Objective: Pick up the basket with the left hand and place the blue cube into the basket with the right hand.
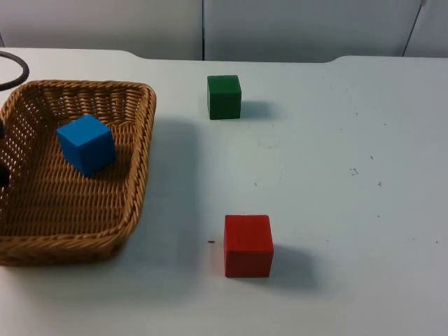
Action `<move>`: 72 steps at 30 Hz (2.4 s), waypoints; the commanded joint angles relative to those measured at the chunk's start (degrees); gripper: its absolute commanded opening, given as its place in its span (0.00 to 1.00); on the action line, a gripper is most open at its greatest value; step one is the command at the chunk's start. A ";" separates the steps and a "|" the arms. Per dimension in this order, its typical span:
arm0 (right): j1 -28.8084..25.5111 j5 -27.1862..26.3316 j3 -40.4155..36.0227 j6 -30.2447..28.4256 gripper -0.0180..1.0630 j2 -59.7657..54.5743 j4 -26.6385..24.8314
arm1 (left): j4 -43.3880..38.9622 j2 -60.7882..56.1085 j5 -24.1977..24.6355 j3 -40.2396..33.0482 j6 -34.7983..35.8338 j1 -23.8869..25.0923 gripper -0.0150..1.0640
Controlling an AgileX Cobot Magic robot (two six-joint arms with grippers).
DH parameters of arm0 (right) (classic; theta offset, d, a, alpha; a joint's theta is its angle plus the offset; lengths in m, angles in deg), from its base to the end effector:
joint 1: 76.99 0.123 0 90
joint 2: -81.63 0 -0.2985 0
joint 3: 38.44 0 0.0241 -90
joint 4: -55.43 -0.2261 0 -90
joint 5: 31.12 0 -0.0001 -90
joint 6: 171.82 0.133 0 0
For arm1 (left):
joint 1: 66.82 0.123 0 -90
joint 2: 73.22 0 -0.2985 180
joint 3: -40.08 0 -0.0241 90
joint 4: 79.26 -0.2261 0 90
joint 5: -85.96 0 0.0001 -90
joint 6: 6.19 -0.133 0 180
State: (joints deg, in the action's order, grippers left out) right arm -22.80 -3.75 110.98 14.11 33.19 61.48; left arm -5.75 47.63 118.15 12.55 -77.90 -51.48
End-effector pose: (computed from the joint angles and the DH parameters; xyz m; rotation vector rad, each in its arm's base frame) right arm 0.0912 0.1153 0.3758 -0.8263 1.7111 0.6142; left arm 0.3401 0.0228 0.0930 -0.1923 2.6238 -0.6435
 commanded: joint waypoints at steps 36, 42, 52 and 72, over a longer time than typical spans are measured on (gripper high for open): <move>0.30 1.60 -0.25 -3.10 0.73 0.25 0.04 | -11.81 -30.45 0.24 3.33 13.60 -0.19 0.82; 0.30 1.60 -0.25 -6.47 0.73 0.25 0.14 | -15.91 -38.65 6.20 3.33 18.98 -0.19 0.82; 0.30 1.86 -0.37 -9.44 0.73 0.25 0.08 | -18.83 -53.65 18.94 0.79 22.82 -0.19 0.82; 0.30 -4.79 -12.29 -9.53 0.73 1.94 -4.55 | -36.44 -89.41 24.02 -12.59 40.77 -1.51 0.82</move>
State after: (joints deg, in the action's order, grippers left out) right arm -22.80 -9.23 98.95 4.70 33.98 57.01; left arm -40.64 -40.89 140.63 0.51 -39.61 -52.27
